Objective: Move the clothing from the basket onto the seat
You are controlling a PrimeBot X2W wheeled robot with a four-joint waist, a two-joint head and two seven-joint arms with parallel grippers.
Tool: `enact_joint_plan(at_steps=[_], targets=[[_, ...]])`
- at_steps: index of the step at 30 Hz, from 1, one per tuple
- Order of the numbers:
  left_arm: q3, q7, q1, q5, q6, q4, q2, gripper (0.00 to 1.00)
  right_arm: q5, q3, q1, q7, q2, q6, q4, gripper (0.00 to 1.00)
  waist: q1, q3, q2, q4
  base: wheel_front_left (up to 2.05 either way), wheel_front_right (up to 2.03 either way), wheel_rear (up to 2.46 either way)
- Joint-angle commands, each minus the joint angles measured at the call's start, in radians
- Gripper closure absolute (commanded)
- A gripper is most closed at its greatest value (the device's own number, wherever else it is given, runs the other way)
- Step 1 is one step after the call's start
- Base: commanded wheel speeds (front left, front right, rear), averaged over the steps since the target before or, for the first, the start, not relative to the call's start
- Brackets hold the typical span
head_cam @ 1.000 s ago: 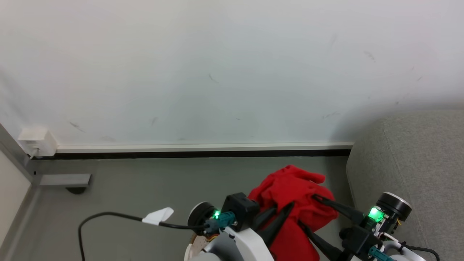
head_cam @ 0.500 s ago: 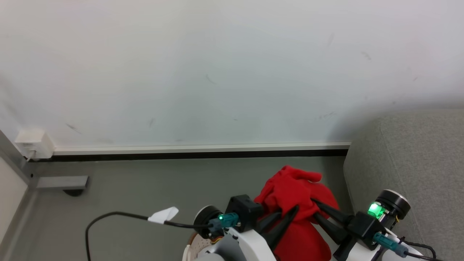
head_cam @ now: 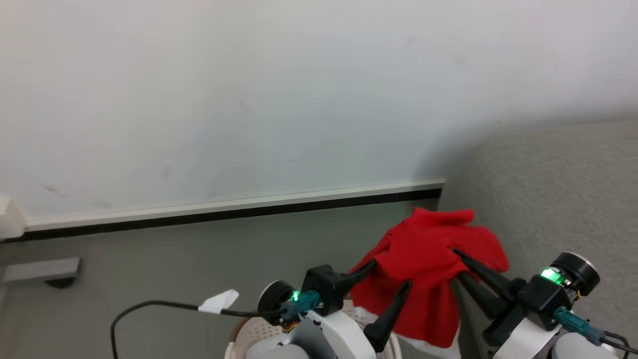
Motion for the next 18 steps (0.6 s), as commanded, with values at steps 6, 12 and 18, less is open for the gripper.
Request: enact_joint_plan(at_steps=[6, 12, 18], targets=[[-0.001, -0.009, -0.031, 0.020, 0.002, 0.018, -0.009, 0.00, -0.005, -0.068, 0.027, 0.000, -0.027, -0.002, -0.032, 1.00, -0.0001, 0.049, -0.0001, -0.151, 0.00, 0.00, 0.00], [-0.008, -0.004, -0.057, 0.029, -0.002, 0.034, -0.025, 0.00, -0.009, -0.132, 0.048, 0.000, -0.038, -0.002, -0.053, 1.00, -0.0001, 0.084, -0.0001, -0.258, 0.00, 0.00, 0.00], [-0.016, -0.001, -0.088, 0.042, -0.009, 0.054, -0.039, 0.00, -0.011, -0.196, 0.061, 0.000, -0.025, -0.002, -0.073, 1.00, -0.0001, 0.128, -0.0001, -0.321, 0.00, 0.00, 0.00]])
